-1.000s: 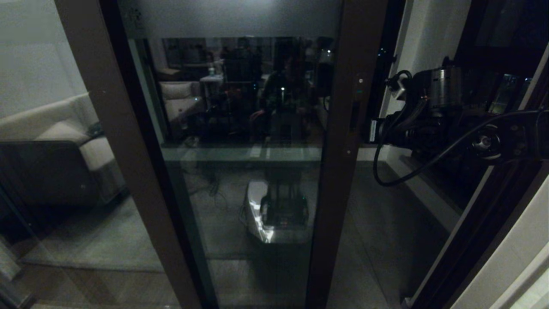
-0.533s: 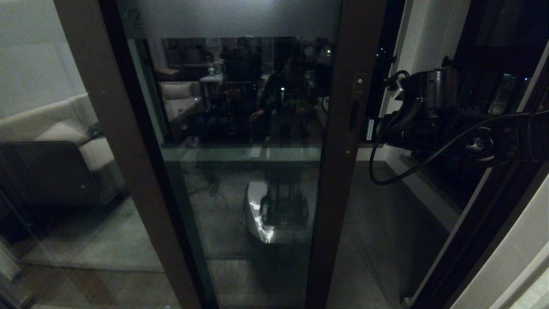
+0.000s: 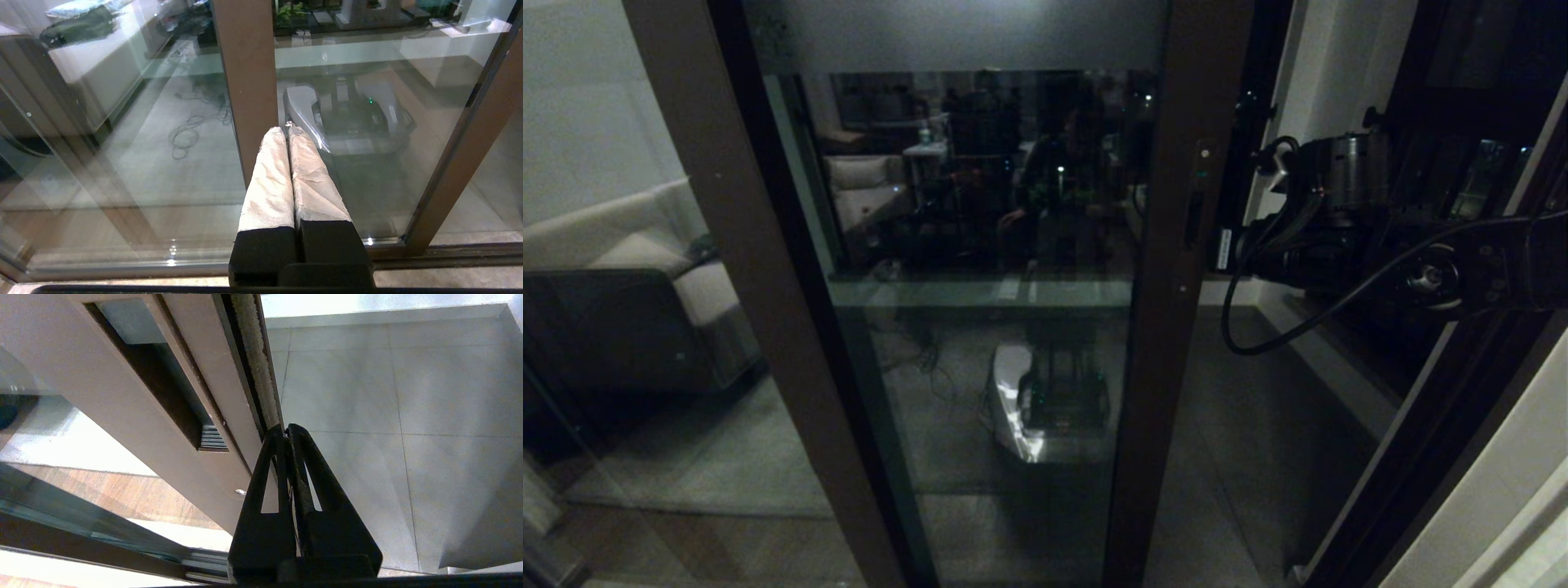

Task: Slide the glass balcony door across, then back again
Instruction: Open the slid door

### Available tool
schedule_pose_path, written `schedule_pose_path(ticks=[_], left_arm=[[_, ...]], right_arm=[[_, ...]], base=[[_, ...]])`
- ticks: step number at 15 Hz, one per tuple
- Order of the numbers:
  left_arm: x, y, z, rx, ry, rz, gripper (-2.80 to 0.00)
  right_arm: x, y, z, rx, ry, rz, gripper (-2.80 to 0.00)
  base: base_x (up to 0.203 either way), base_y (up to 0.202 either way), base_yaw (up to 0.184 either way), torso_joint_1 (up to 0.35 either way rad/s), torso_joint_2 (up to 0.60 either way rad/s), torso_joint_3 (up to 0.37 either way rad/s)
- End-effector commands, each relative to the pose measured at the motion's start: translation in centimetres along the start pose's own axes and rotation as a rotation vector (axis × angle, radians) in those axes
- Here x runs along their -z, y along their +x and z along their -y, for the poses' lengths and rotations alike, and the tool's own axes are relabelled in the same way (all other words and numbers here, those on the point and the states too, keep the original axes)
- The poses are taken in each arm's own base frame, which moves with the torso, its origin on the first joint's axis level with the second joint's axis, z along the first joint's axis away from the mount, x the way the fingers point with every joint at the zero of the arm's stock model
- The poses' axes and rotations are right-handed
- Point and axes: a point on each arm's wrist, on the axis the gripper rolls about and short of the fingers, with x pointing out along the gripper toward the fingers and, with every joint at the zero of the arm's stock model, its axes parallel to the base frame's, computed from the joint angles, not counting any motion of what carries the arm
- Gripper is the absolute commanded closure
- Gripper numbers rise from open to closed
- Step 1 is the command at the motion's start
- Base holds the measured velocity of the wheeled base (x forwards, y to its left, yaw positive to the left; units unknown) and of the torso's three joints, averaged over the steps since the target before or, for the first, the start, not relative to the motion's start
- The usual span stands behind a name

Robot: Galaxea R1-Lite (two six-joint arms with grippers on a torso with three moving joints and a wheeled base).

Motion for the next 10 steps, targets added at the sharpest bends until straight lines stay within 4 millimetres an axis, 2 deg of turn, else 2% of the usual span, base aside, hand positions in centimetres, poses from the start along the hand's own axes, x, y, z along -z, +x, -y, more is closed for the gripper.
schedule_pose_path(ticks=[1,8,10], left_arm=[[0.05,0.01,0.0,-0.002,0.001,-0.002,0.0],[0.05,0.01,0.0,-0.002,0.001,-0.002,0.0],[0.05,0.01,0.0,0.0,0.001,-0.002,0.0]], right_arm=[[0.07,0.07,-0.14,-0.007,0.002,-0.002,0.0],[0.7,0.11,-0.51,-0.015,0.017,-0.022,0.0],[0.26,0.19,-0.57,-0.016,0.018,-0.007,0.0]], base=[[0.0,0.0,0.0,0.0,0.0,0.0],[0.0,0.0,0.0,0.0,0.0,0.0],[0.0,0.0,0.0,0.0,0.0,0.0]])
